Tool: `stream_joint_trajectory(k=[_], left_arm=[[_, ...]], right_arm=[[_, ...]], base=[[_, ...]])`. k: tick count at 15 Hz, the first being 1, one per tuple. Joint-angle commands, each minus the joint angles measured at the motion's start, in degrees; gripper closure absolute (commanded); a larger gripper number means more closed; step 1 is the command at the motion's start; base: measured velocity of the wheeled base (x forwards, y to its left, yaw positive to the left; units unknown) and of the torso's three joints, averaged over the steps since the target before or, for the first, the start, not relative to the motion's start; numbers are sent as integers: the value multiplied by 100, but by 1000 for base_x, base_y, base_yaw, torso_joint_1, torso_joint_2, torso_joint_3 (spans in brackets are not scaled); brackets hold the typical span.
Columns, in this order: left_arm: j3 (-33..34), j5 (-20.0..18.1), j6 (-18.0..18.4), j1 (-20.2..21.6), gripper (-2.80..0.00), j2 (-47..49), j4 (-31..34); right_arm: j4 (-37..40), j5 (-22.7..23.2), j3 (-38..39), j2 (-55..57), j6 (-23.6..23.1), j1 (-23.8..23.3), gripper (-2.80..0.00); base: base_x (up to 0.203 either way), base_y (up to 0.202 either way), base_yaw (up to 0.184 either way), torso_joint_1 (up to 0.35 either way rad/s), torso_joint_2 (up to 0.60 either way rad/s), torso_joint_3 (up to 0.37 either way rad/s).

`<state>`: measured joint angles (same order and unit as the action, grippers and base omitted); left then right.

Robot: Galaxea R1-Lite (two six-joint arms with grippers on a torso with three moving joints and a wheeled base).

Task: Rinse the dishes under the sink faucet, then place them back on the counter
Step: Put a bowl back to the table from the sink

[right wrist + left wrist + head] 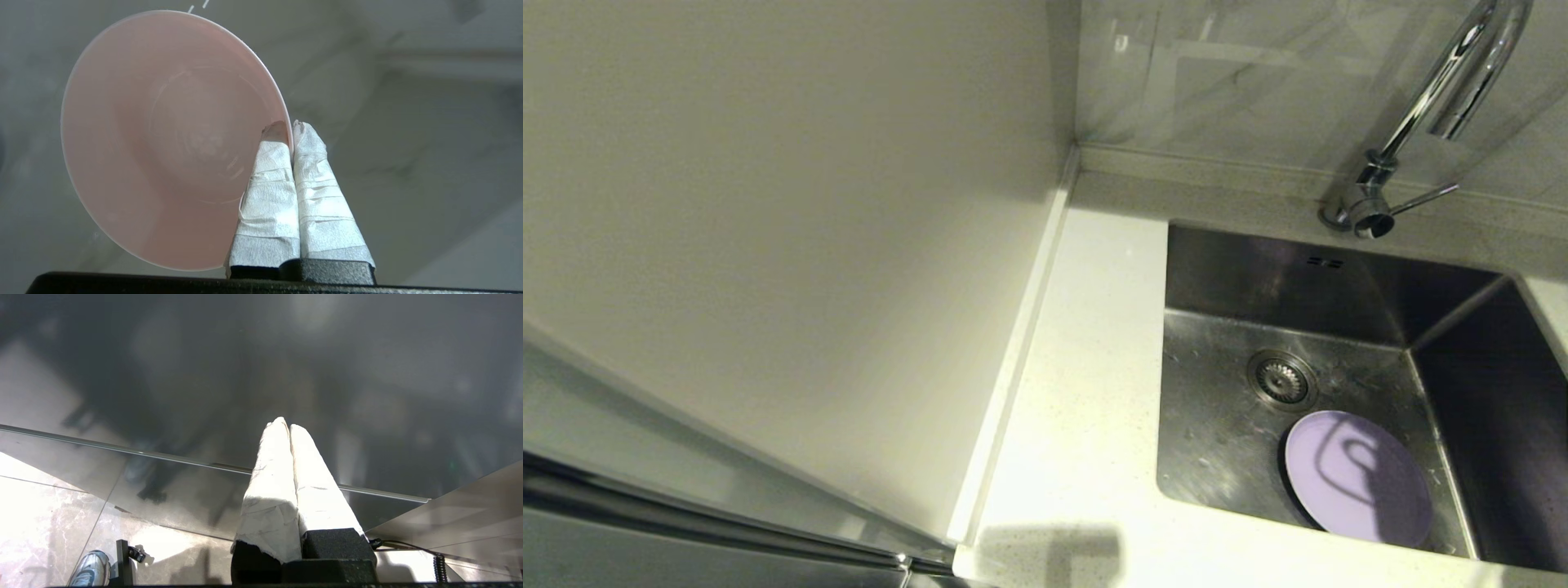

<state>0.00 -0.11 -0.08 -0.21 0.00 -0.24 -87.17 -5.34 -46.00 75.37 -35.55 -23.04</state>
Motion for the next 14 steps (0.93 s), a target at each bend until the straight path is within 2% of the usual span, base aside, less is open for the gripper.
stream_joint_trajectory(k=[1,3,5,7,11,14], left_arm=[[18,2,-1,-4,0,0,-2],[17,2,-1,2,0,0,-2],[18,2,-1,2,0,0,-2],[18,2,-1,3,0,0,-2],[18,2,-1,3,0,0,-2],[18,2,-1,-4,0,0,-2]], right_arm=[[-49,-2,309,-929,-17,-3,0],[-49,-2,1031,-994,7,0,0],[-49,-2,1348,-551,21,-1,0],[-49,-2,1249,-304,15,-7,0],[-49,-26,460,-428,28,-5,0],[-49,-94,710,-363,62,1,0]], base=[[0,0,0,0,0,0],[0,0,0,0,0,0],[0,0,0,0,0,0],[0,0,0,0,0,0],[0,0,0,0,0,0],[0,0,0,0,0,0]])
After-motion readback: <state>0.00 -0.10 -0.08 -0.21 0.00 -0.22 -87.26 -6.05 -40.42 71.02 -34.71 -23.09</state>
